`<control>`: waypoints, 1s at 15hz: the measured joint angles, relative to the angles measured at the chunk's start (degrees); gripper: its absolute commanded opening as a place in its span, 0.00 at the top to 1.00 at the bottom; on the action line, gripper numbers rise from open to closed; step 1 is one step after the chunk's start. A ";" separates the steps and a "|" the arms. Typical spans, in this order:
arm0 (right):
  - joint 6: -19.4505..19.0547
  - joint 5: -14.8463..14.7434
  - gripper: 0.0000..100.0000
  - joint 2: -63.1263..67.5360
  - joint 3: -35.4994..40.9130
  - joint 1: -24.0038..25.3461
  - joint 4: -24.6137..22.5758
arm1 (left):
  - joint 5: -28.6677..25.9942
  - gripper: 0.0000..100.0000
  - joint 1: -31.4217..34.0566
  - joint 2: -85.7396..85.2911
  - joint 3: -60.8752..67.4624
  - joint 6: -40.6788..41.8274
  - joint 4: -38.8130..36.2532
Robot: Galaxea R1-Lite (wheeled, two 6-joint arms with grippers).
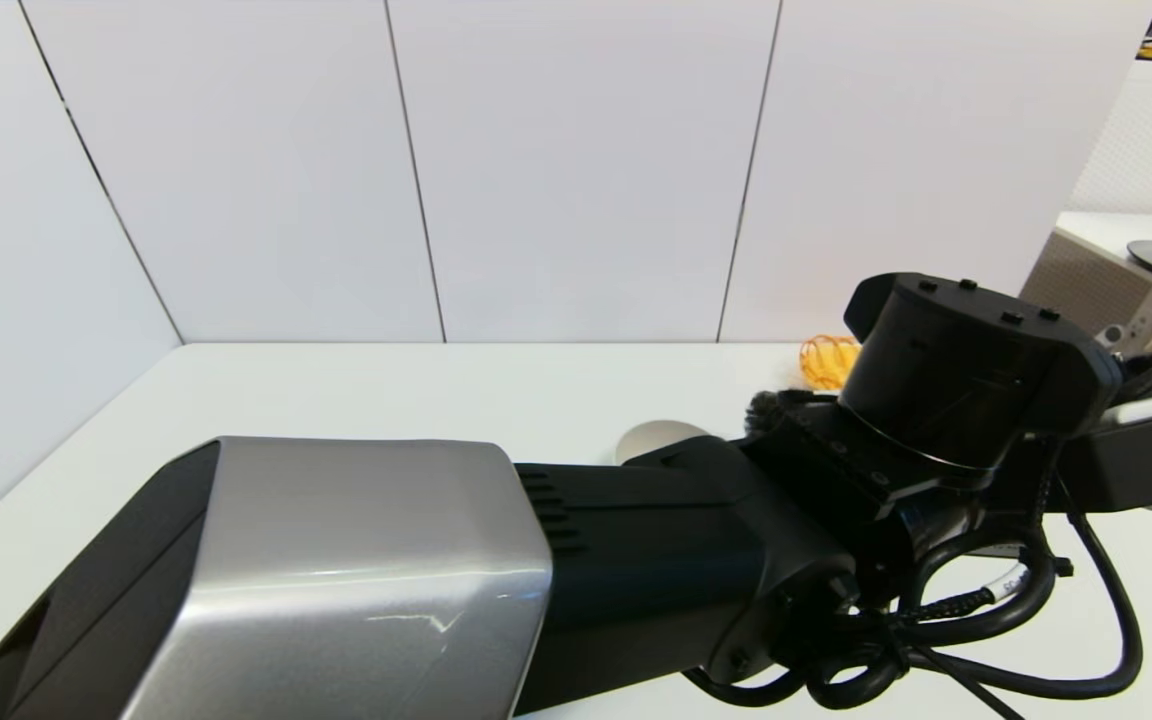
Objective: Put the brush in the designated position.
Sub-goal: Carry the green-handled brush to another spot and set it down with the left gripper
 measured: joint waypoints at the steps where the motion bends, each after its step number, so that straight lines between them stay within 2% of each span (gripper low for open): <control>1: -0.02 -0.02 0.00 0.00 0.00 0.00 -0.02 | -0.05 1.00 0.00 0.33 0.00 -1.55 0.02; 9: 0.00 -0.02 0.00 0.00 0.00 0.00 0.00 | -0.02 1.00 0.00 1.52 0.06 -7.22 0.10; 13: 0.00 -0.02 0.00 0.00 0.00 0.00 -0.02 | 0.11 1.00 0.09 1.60 0.11 -5.55 0.00; 15: 0.00 -0.02 0.00 0.00 0.00 0.00 0.00 | 0.23 1.00 0.50 1.57 0.09 -2.05 0.02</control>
